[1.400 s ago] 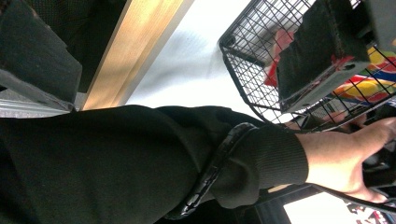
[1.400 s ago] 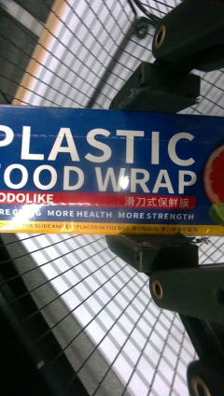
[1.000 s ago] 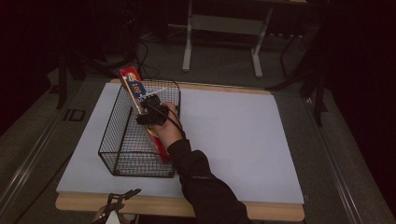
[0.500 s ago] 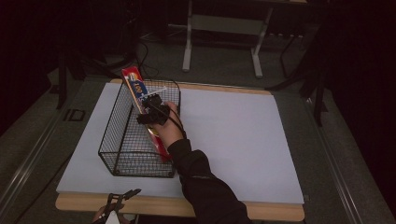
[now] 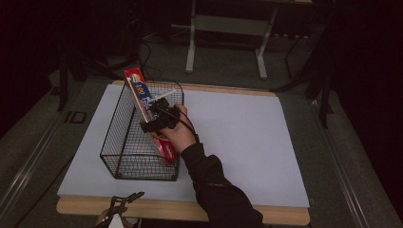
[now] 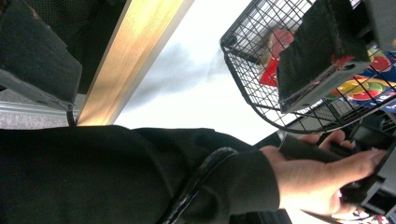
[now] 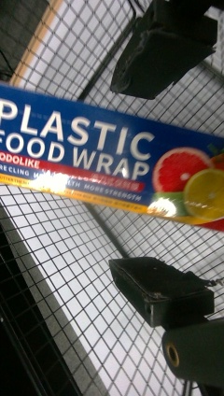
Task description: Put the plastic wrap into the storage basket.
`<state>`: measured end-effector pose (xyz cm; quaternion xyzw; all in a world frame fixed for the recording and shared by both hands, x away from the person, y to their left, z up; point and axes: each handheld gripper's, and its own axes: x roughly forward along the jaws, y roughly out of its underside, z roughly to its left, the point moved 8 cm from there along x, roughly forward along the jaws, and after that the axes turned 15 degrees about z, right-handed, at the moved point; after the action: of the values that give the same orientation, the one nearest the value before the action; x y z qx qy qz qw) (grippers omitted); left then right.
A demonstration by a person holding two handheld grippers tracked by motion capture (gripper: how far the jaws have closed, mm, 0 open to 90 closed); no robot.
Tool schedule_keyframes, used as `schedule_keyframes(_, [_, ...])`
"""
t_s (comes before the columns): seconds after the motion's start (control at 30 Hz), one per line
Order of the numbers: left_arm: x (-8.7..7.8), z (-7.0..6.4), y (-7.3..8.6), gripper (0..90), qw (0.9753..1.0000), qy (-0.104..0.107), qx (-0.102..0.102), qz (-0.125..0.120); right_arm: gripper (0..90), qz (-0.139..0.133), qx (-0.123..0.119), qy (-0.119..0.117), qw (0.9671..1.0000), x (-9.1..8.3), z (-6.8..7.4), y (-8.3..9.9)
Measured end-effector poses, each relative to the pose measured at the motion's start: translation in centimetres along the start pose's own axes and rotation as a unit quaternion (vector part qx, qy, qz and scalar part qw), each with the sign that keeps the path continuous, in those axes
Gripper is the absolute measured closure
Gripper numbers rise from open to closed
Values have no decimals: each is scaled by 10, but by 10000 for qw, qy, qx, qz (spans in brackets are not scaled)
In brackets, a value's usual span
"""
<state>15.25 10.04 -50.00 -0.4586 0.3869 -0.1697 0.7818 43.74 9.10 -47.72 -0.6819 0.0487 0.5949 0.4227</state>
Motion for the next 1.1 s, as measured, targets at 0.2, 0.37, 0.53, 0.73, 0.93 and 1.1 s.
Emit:
schedule_keyframes(0.2, [1,0,0,7,10000,1,-3,25,137,-173,1,-38,9998,-20,-7,9])
schedule_keyframes(0.37, [2,1,0,7,10000,7,9,32,137,-314,-24,-76,9995,-38,-14,19])
schedule_keyframes(0.53, [3,1,0,7,10000,13,1,38,137,-472,-28,-43,9989,-60,-21,35])
schedule_keyframes(0.73, [4,1,0,7,10000,-6,-6,42,137,-564,-47,50,9984,-76,-33,55])
schedule_keyframes(0.93, [5,1,0,7,10000,6,-8,49,138,-639,-5,-34,9979,-87,-45,82])
schedule_keyframes(1.1, [5,0,0,7,10000,15,16,58,140,-588,-45,31,9983,-89,-52,104])
